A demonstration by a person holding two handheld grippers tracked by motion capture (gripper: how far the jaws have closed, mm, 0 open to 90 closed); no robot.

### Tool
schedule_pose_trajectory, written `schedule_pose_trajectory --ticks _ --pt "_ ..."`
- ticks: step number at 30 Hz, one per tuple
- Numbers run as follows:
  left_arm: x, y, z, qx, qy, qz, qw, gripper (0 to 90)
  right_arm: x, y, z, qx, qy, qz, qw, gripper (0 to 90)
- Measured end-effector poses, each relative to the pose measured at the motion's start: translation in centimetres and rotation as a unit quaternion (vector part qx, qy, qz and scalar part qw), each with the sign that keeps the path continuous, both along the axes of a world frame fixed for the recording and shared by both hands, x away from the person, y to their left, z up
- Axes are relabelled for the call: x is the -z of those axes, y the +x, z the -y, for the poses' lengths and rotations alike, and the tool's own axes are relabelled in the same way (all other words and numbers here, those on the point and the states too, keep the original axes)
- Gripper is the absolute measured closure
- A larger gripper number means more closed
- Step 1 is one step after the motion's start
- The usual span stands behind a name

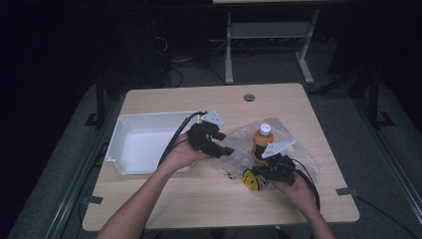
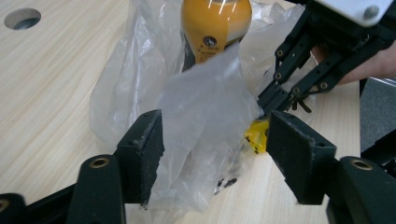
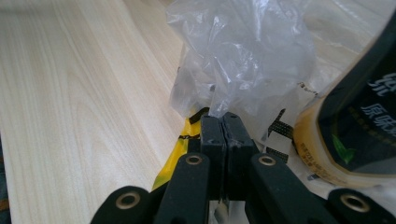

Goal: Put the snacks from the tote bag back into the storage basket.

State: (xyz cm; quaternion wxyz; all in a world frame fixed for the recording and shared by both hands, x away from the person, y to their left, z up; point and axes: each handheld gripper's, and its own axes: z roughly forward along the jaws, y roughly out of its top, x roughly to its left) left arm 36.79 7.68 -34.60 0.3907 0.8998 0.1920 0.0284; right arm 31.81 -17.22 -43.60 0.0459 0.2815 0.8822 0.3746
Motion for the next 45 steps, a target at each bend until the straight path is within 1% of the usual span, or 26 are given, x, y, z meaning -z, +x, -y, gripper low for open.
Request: schedule_pose_trajectory --ticks 2,3,5,7,8,9,11,13,15,16,18,21,23,24,26,28,29,31,32,34,35,36,39,43,44,45 --pt "0.1 0.1 0.4 0.002 0.001 0.002 1.0 34.3 0.0 0.0 -0.1 -0.002 0.0 -0.003 1.0 88.4" --pt "0.2 0.2 0.6 0.004 0.006 0.001 1.0 33.9 0.0 -0.1 -0.1 -0.001 0.001 -0.007 1.0 88.4" --pt "0.6 0.4 1.1 0.004 0.009 -0.002 0.9999 33.8 0.0 -0.1 -0.2 -0.003 0.0 -0.006 1.0 88.4" --pt "1.2 0.6 1.7 0.007 0.022 -0.006 0.9997 35.4 -0.1 -0.1 -0.1 -0.007 0.001 -0.003 1.0 88.4" --pt "1.4 0.7 1.9 0.014 0.03 -0.006 0.9994 38.3 -0.1 -0.2 -0.1 -0.008 0.001 -0.003 1.0 88.4" --pt "1.8 0.7 2.1 0.01 0.029 -0.012 0.9995 41.2 -0.1 -0.2 0.0 -0.009 0.002 -0.003 1.0 88.4" --pt "2.4 0.8 2.6 0.014 0.039 -0.003 0.9991 50.2 -0.2 -0.3 0.0 -0.009 0.002 -0.008 0.9999 88.3" --pt "2.9 0.8 3.1 0.01 0.038 -0.01 0.9992 59.3 -0.2 -0.3 0.1 -0.011 0.001 -0.008 0.9999 88.4" --pt "3.4 0.8 3.7 0.01 0.045 -0.009 0.9989 69.9 -0.1 -0.3 0.2 -0.012 0.002 -0.006 0.9999 88.3" --pt "3.6 0.9 3.9 0.011 0.053 -0.004 0.9985 73.6 -0.1 -0.3 0.3 -0.012 0.004 -0.008 0.9999 88.3" --pt "4.1 0.8 4.3 0.009 0.058 -0.001 0.9983 80.6 -0.2 -0.4 0.4 -0.011 0.003 -0.009 0.9999 88.3" --pt "4.6 0.6 4.5 0.01 0.065 0.007 0.9978 87.2 -0.2 -0.5 0.7 -0.011 0.001 -0.008 0.9999 88.3" --pt "5.1 0.5 4.6 0.004 0.066 0.004 0.9978 88.1 -0.2 -0.6 0.9 -0.01 0.001 -0.01 0.9999 88.4" --pt "5.3 0.5 4.6 0.006 0.073 0.007 0.9973 88.4 -0.2 -0.6 1.0 -0.01 0.001 -0.012 0.9999 88.3" --pt "5.7 0.4 4.6 0.001 0.072 0.003 0.9974 88.6 -0.1 -0.7 1.3 -0.008 0.0 -0.013 0.9999 88.4" --pt "6.1 0.4 4.5 0.003 0.085 0.007 0.9963 88.9 -0.1 -0.7 1.5 -0.005 -0.005 -0.016 0.9998 88.4" --pt "6.3 0.4 4.5 -0.001 0.086 0.009 0.9963 89.0 0.0 -0.7 1.6 -0.006 -0.004 -0.016 0.9998 88.4" --pt "6.8 0.4 4.6 -0.004 0.089 0.004 0.996 89.1 0.1 -0.8 1.7 -0.002 -0.011 -0.02 0.9997 88.4" --pt "6.9 0.4 4.6 -0.003 0.095 0.006 0.9955 89.1 0.2 -0.7 1.8 -0.002 -0.012 -0.019 0.9997 88.4" --pt "7.2 0.4 4.8 -0.004 0.101 0.007 0.9948 89.2 0.4 -0.7 2.1 0.002 -0.013 -0.025 0.9996 88.4" --pt "7.4 0.4 4.8 -0.004 0.103 0.007 0.9947 89.2 0.4 -0.6 2.2 0.001 -0.015 -0.022 0.9996 88.4" --pt "7.5 0.4 4.9 -0.004 0.107 0.008 0.9943 89.2 0.5 -0.6 2.3 0.004 -0.014 -0.025 0.9996 88.4" --pt "8.1 0.5 5.0 -0.01 0.106 0.002 0.9943 89.1 0.6 -0.6 2.5 0.006 -0.015 -0.027 0.9995 88.5" --pt "8.6 0.6 5.1 -0.013 0.107 0.004 0.9941 89.1 0.7 -0.6 2.7 0.01 -0.013 -0.032 0.9993 88.5" --pt "8.7 0.6 5.2 -0.013 0.108 0.002 0.9941 89.1 0.8 -0.6 2.8 0.009 -0.015 -0.03 0.9994 88.6" --pt "8.7 0.6 5.2 -0.013 0.11 0.002 0.9938 89.2 0.8 -0.6 2.9 0.012 -0.015 -0.035 0.9992 88.6"
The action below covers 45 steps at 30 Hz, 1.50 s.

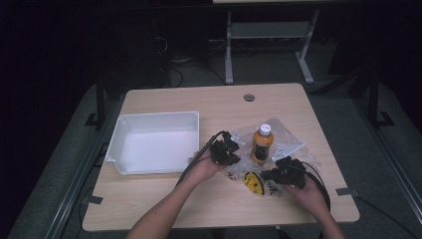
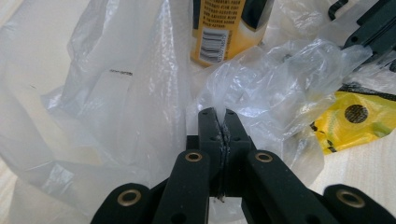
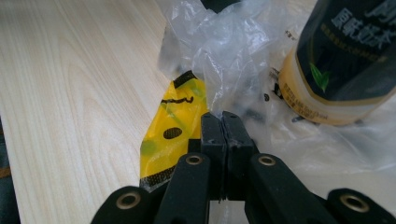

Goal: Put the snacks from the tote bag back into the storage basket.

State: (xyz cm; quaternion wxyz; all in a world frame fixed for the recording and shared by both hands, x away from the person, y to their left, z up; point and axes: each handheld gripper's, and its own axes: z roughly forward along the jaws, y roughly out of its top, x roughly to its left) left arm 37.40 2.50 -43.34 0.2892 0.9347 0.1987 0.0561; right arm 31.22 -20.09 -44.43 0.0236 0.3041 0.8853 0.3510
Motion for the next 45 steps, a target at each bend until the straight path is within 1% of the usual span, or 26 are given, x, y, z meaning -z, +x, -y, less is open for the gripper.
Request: schedule_pose_trajectory --ticks 5,6,7,8,9,10,11,13,15,18,21,24,25,27,28,29,31,34,36,38,40,41,43,45 --pt "0.3 0.0 0.2 0.0 0.001 0.003 1.0 89.2 0.3 0.0 0.4 0.001 -0.002 -0.001 1.0 88.6" --pt "0.3 0.0 0.3 0.001 0.002 0.003 1.0 89.1 0.3 0.0 0.5 0.004 -0.004 -0.005 1.0 88.6" --pt "0.3 -0.1 0.3 0.002 0.003 0.003 1.0 89.2 0.4 0.1 0.5 0.006 -0.001 -0.008 1.0 88.4" --pt "0.4 -0.1 0.3 0.001 0.002 0.003 1.0 89.1 0.4 0.1 0.6 0.006 0.001 -0.009 0.9999 86.7" --pt "0.4 -0.1 0.3 0.004 0.005 0.005 1.0 89.2 0.3 0.1 0.7 0.009 0.004 -0.007 0.9999 80.4" --pt "0.4 -0.1 0.3 0.002 0.003 0.004 1.0 89.1 0.2 0.1 0.7 0.009 0.009 -0.006 0.9999 77.6" --pt "0.5 -0.1 0.2 0.002 0.002 0.003 1.0 89.1 0.0 0.0 0.7 0.009 0.016 -0.011 0.9998 75.6" --pt "0.5 0.0 0.1 0.007 0.007 0.003 0.9999 89.1 -0.6 -0.2 0.8 0.003 0.026 0.001 0.9997 69.5" --pt "0.5 -0.1 0.1 0.004 0.003 0.002 1.0 89.1 -1.1 -0.4 1.1 0.0 0.038 0.008 0.9993 66.4" --pt "0.5 -0.1 0.0 0.008 0.007 0.002 0.9999 89.1 -1.9 -0.6 1.7 0.005 0.046 0.019 0.9987 61.7" --pt "0.6 -0.3 -0.1 0.005 0.001 0.003 1.0 89.0 -2.7 -0.3 2.5 0.016 0.049 0.032 0.9982 59.6" --pt "0.6 -0.3 -0.2 0.003 -0.002 0.001 1.0 88.9 -3.6 0.4 3.2 0.026 0.042 0.05 0.9975 59.0" --pt "0.7 -0.3 -0.3 0.002 -0.004 0.001 1.0 88.9 -4.0 0.6 3.5 0.032 0.041 0.049 0.9974 58.6" --pt "0.6 -0.3 -0.4 0.005 0.0 -0.003 1.0 88.9 -4.6 1.2 4.0 0.038 0.037 0.06 0.9968 57.9" --pt "0.6 -0.3 -0.4 0.007 0.001 0.0 1.0 88.9 -4.8 1.6 4.2 0.042 0.034 0.066 0.9963 57.8" --pt "0.7 -0.3 -0.4 0.002 -0.007 -0.003 1.0 88.9 -5.1 1.9 4.5 0.049 0.032 0.066 0.9961 57.7" --pt "0.7 -0.3 -0.4 0.001 -0.008 -0.003 1.0 88.7 -5.5 2.7 5.0 0.055 0.028 0.074 0.9953 57.2" --pt "0.8 -0.3 -0.5 0.003 -0.011 -0.005 0.9999 88.6 -6.2 3.7 5.7 0.071 0.021 0.09 0.9932 56.1" --pt "0.8 -0.3 -0.5 0.001 -0.013 -0.004 0.9999 88.6 -6.4 4.5 6.2 0.081 0.021 0.098 0.9917 55.5" --pt "0.8 -0.3 -0.5 0.003 -0.011 -0.003 0.9999 88.6 -6.6 5.4 6.5 0.087 0.024 0.099 0.991 54.4" --pt "0.8 -0.3 -0.6 0.004 -0.011 -0.001 0.9999 88.6 -6.5 6.3 6.6 0.085 0.029 0.104 0.9905 53.6" --pt "0.8 -0.2 -0.6 0.004 -0.012 -0.002 0.9999 88.7 -6.4 6.7 6.6 0.082 0.029 0.103 0.9909 52.5" --pt "0.8 -0.2 -0.6 0.005 -0.011 -0.002 0.9999 88.6 -6.1 7.6 6.3 0.074 0.025 0.091 0.9928 50.9" --pt "0.8 -0.2 -0.6 0.006 -0.009 -0.003 0.9999 88.7 -5.8 8.4 5.9 0.063 0.022 0.091 0.9936 50.1"
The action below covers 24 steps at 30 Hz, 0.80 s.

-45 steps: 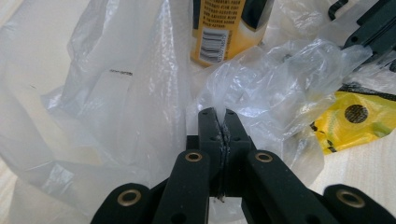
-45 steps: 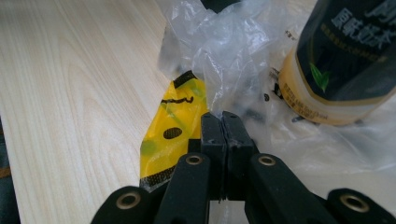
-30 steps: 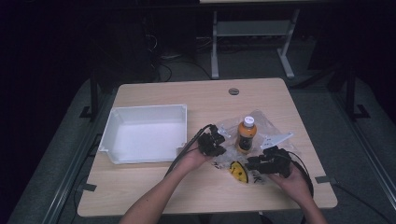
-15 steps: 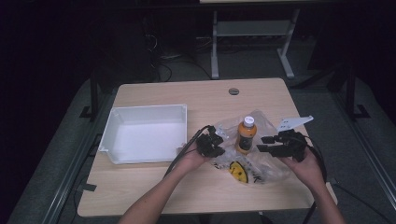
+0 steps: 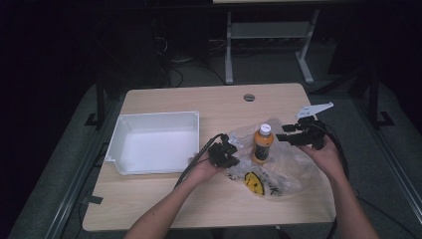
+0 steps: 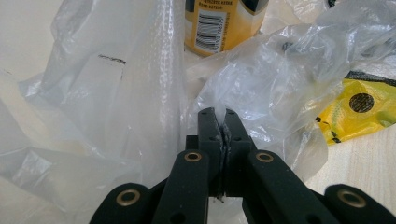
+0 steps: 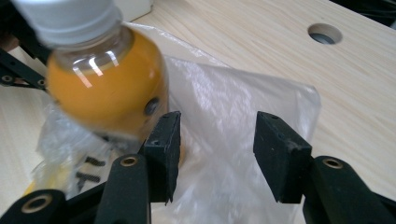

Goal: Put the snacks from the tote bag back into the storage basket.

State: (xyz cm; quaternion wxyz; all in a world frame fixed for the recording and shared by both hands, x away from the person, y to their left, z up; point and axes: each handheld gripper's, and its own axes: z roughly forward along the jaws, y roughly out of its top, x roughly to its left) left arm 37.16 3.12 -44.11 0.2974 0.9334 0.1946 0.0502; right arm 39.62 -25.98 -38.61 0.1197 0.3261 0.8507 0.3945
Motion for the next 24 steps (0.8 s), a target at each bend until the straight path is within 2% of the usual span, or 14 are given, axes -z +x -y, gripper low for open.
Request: schedule_pose_trajectory --ticks 3,7,10,14,16,20,24 --pt "0.0 0.0 0.0 0.0 -0.001 -0.002 1.0 88.6 0.5 1.0 -0.5 -0.012 -0.003 0.009 0.9999 50.6" --pt "0.1 0.1 0.0 -0.002 -0.005 -0.002 1.0 88.6 1.6 2.1 -1.1 -0.022 -0.007 -0.003 0.9997 55.5" --pt "0.1 0.1 0.0 0.0 -0.001 -0.004 1.0 88.7 2.3 2.6 -1.6 -0.024 -0.014 -0.013 0.9995 66.4" --pt "0.2 0.2 0.1 0.0 -0.001 -0.005 1.0 88.7 3.1 3.2 -1.8 -0.029 -0.012 -0.03 0.999 83.3" --pt "0.3 0.2 0.1 0.0 0.0 -0.006 1.0 88.7 3.5 3.4 -2.1 -0.024 -0.015 -0.046 0.9985 87.9" --pt "0.2 0.2 0.1 0.003 0.005 -0.003 1.0 88.7 4.4 3.7 -2.6 -0.015 -0.029 -0.075 0.9966 89.6" --pt "0.3 0.0 0.1 0.001 0.004 0.001 1.0 88.7 5.0 3.9 -2.8 -0.007 -0.041 -0.093 0.9948 89.7"
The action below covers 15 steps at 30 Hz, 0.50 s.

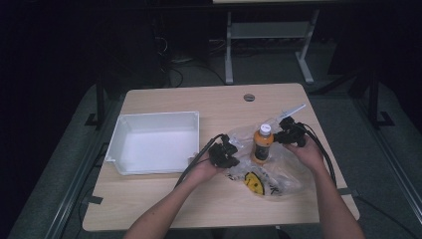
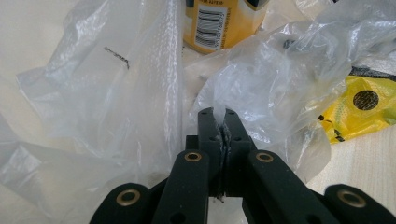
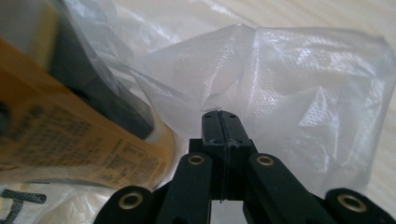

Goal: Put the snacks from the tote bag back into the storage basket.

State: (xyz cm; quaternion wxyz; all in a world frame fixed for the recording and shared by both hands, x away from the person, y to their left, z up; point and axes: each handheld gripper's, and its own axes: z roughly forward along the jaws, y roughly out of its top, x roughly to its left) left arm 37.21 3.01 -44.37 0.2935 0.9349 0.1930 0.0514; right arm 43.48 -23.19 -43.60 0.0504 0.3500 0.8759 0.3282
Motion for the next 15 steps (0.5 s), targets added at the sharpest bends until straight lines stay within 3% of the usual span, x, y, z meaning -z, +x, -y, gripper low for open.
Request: schedule_pose_trajectory --ticks 5,15 --pt "0.0 0.0 -0.1 0.002 0.003 0.0 1.0 88.9 0.7 0.1 -0.1 0.006 -0.01 -0.016 0.9998 89.8" --pt "0.1 -0.2 -0.3 -0.003 0.0 -0.003 1.0 88.9 1.5 0.0 0.4 0.026 -0.005 -0.032 0.9991 89.7"
